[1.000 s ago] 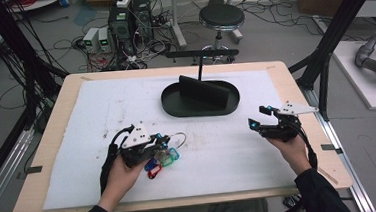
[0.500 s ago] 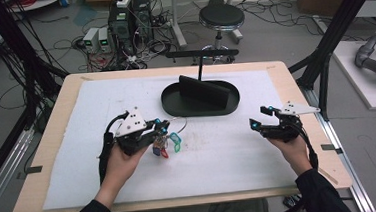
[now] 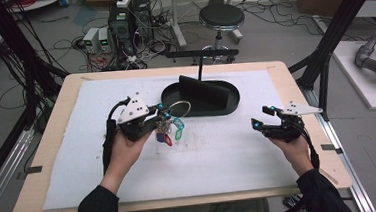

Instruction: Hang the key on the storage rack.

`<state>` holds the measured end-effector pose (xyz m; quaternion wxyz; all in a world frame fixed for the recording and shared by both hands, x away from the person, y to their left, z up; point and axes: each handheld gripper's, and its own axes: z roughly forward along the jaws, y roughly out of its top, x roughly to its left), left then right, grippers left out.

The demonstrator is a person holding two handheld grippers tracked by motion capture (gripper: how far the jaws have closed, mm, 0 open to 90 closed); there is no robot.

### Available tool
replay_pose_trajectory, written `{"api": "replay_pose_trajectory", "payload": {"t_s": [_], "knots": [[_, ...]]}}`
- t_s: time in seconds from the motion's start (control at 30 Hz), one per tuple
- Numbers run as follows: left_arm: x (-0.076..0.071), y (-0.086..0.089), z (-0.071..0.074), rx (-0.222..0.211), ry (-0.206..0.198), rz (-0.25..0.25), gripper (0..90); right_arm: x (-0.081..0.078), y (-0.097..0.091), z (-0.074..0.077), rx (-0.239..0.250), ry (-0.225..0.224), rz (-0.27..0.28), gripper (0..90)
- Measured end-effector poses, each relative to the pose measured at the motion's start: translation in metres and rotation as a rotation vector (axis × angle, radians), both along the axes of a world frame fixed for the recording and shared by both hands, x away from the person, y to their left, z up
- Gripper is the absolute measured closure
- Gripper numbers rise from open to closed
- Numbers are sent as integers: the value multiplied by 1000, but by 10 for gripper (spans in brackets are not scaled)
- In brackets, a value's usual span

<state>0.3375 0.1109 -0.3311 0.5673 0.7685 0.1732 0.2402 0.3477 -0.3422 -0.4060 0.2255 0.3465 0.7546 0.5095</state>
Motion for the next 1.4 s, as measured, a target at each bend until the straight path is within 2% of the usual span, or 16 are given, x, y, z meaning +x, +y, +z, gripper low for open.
{"api": "replay_pose_trajectory", "payload": {"t_s": [0.43,0.8,1.1,1.4], "knots": [[29,-4,18,-73,-3,43,864,0,-1,0,5,-5,1,290],[54,-3,30,-103,-4,92,864,0,-1,1,8,-4,0,290],[72,-4,24,-130,2,132,864,1,-2,0,10,-6,1,290],[91,-8,21,-129,20,159,864,1,-2,0,11,-9,0,290]]}}
